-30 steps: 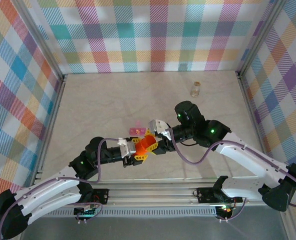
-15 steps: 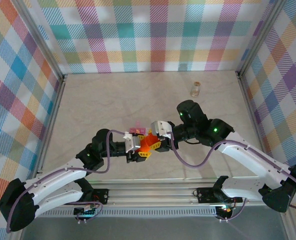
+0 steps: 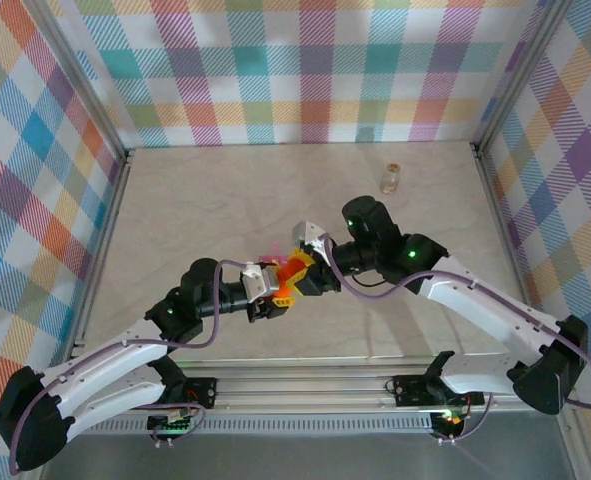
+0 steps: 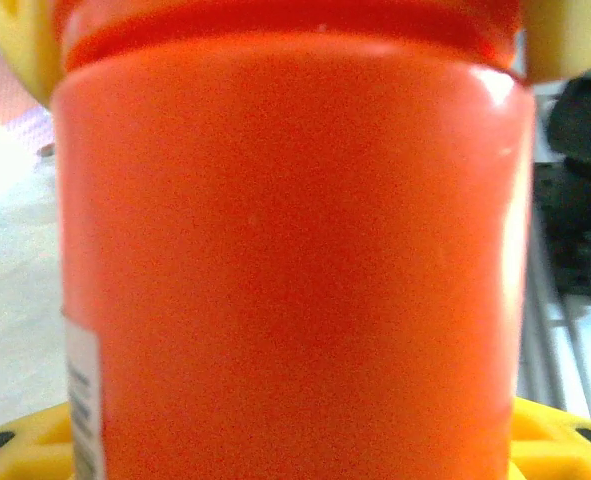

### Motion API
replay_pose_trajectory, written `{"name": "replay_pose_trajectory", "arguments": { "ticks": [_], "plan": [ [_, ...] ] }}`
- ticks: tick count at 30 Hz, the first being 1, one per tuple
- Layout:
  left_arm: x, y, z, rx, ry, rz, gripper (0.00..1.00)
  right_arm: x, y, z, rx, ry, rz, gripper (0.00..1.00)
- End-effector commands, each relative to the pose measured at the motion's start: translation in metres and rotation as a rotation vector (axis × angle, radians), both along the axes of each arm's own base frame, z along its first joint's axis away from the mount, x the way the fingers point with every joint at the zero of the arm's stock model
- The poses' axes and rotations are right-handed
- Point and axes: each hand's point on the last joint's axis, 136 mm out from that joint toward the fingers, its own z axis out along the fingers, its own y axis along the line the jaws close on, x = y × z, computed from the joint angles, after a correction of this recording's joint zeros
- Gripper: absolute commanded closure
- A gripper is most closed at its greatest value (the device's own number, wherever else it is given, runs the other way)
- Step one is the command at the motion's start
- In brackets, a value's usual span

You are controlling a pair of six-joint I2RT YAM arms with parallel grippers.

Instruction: Sort the pills into containers

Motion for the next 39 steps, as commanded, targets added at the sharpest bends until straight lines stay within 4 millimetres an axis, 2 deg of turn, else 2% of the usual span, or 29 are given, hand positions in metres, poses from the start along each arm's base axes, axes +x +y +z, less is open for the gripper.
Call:
{"name": "replay_pose_trajectory", "arguments": {
  "ticks": [1,6,11,15,20,33,39],
  "plan": [
    [0.021,0.018,0.124,-0.281,-0.361,0.160,1.00,-0.011,-0.003,-0.064,-0.196,0.339,-0.165,0.73],
    [0.020,0.013,0.109,-0.231,-0.352,0.142,1.00,0.020,-0.005,-0.063,-0.185,0.460,-0.455,0.73],
    [0.016,0.013,0.101,-0.211,-0.369,0.134,1.00,0.036,0.003,-0.049,-0.067,0.553,-0.570,0.69],
    [0.011,0.012,0.096,-0.209,-0.371,0.110,1.00,0.054,0.006,-0.041,-0.044,0.557,-0.656,0.61],
    [0.002,0.018,0.097,-0.237,-0.376,0.108,1.00,0.070,0.010,-0.037,-0.023,0.530,-0.709,0.51],
    [0.001,0.024,0.090,-0.241,-0.362,0.134,1.00,0.104,0.010,-0.048,-0.033,0.424,-0.830,0.48],
    [0.005,0.023,0.074,-0.202,-0.329,0.144,1.00,0.110,0.020,-0.035,-0.019,0.407,-0.807,0.47]
  ]
}}
